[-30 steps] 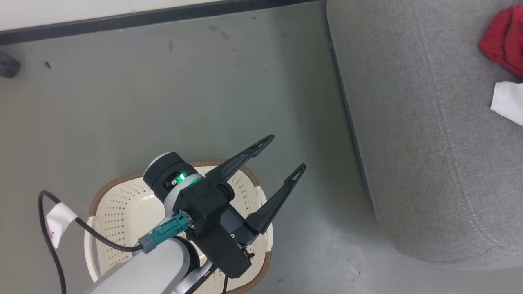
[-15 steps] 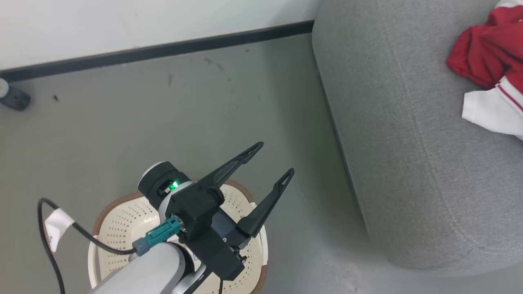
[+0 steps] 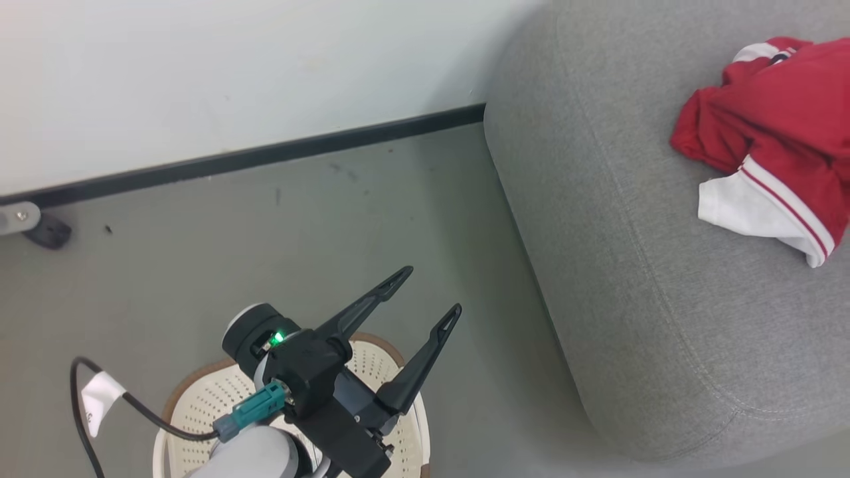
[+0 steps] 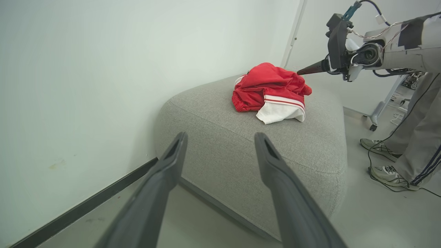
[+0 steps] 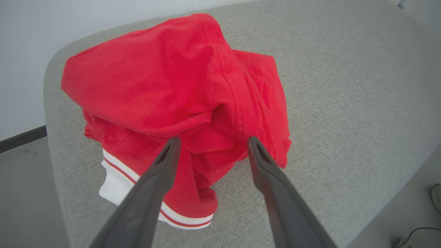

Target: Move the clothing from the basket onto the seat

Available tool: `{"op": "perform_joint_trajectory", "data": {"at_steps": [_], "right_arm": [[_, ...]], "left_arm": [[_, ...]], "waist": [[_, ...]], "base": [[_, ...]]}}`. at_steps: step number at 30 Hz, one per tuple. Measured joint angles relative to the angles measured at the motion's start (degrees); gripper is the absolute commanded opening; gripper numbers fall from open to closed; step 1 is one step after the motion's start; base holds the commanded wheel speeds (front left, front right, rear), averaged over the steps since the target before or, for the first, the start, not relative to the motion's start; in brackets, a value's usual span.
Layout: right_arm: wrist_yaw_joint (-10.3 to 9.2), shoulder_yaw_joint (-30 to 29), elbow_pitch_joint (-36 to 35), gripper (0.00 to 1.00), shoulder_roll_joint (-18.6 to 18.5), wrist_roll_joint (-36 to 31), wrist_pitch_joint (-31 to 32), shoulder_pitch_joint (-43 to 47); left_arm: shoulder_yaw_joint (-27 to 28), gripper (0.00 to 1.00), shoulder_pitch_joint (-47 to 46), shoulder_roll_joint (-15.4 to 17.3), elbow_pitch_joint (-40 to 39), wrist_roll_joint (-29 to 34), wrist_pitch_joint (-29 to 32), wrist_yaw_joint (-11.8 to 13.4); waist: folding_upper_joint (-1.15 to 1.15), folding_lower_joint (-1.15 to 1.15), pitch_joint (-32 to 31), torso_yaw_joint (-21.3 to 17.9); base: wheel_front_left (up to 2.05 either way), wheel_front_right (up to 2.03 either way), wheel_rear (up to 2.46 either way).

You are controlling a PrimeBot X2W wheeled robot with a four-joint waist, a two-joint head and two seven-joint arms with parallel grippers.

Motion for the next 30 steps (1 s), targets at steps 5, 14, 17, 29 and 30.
{"op": "perform_joint_trajectory", "data": {"at_steps": [5,14,17,29,30], "right_arm": [[0.77,0.34,-2.36,1.00,-0.83,-0.01,-0.86,1.17],[1.87,1.02,-10.27,1.00,-0.55,0.03,-4.78,6.81],[2.02,0.97,-14.06,1.00,-0.51,0.20,-6.71,9.32],[1.67,1.29,-28.41,1.00,0.73,0.13,-13.19,20.23],[1.64,1.30,-29.59,1.00,0.68,0.13,-13.76,21.24]], "left_arm": [[0.11,1.00,1.39,-0.52,0.47,-1.41,-0.59,0.52],[0.45,1.00,4.53,-0.97,0.97,-2.20,-1.52,1.51],[0.93,1.00,5.34,-1.12,1.00,-2.61,-1.67,2.03],[3.14,1.00,10.22,-0.55,1.82,-3.46,-2.59,4.09],[3.30,1.00,10.66,-0.42,1.85,-3.83,-2.60,4.24]], "waist": [[0.00,0.00,-2.69,-0.13],[0.00,0.00,-7.11,0.87],[0.00,0.00,-8.17,1.81],[0.00,0.00,-12.56,6.74],[0.00,0.00,-12.92,7.21]], "base": [[0.00,0.00,0.00],[0.00,0.00,0.00],[0.00,0.00,0.00],[0.00,0.00,0.00],[0.00,0.00,0.00]]}}
